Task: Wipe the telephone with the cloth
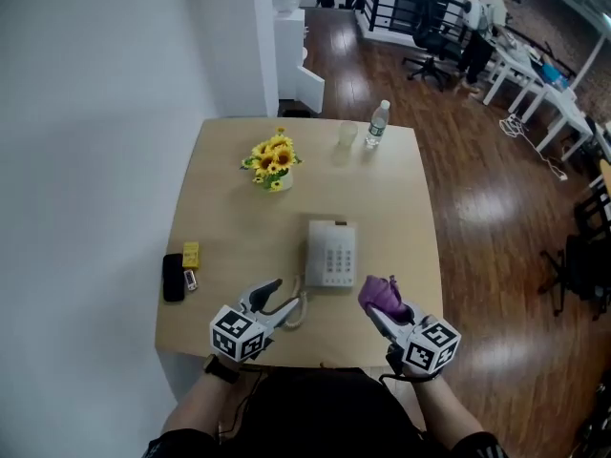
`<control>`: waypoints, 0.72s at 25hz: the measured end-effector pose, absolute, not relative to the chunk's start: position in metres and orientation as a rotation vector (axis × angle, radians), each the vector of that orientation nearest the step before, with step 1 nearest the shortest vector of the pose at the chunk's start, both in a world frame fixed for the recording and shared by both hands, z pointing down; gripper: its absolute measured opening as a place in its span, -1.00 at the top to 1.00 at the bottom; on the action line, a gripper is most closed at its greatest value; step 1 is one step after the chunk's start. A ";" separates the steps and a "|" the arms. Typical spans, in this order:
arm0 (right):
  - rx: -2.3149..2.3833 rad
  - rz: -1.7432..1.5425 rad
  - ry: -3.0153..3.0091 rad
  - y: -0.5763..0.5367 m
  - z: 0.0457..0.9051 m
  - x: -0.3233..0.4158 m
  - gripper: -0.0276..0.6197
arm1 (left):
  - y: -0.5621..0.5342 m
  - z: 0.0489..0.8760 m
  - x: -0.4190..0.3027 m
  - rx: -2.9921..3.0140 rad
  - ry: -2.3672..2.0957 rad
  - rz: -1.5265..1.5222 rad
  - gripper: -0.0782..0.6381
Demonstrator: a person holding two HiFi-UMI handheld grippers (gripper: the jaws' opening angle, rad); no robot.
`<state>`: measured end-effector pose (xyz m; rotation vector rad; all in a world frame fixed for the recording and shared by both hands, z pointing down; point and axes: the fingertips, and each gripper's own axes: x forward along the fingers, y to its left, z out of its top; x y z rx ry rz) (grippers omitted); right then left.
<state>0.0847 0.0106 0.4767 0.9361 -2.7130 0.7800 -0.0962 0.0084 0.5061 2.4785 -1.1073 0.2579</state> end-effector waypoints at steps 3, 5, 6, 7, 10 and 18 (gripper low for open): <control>0.911 0.765 -2.709 0.029 0.474 0.086 0.49 | 0.027 0.502 -0.090 2.509 -1.106 0.278 0.15; 0.899 0.768 -2.724 0.039 0.471 0.089 0.49 | 0.034 0.500 -0.087 2.500 -1.135 0.268 0.15; 0.893 0.768 -2.735 0.044 0.470 0.092 0.49 | 0.038 0.499 -0.084 2.490 -1.143 0.252 0.14; 0.890 0.767 -2.742 0.051 0.467 0.094 0.49 | 0.043 0.497 -0.079 2.483 -1.147 0.235 0.14; 0.886 0.752 -2.755 0.073 0.460 0.106 0.49 | 0.061 0.488 -0.062 2.493 -1.142 0.211 0.12; 0.919 0.746 -2.774 0.123 0.467 0.153 0.49 | 0.108 0.478 -0.030 2.516 -1.129 0.223 0.09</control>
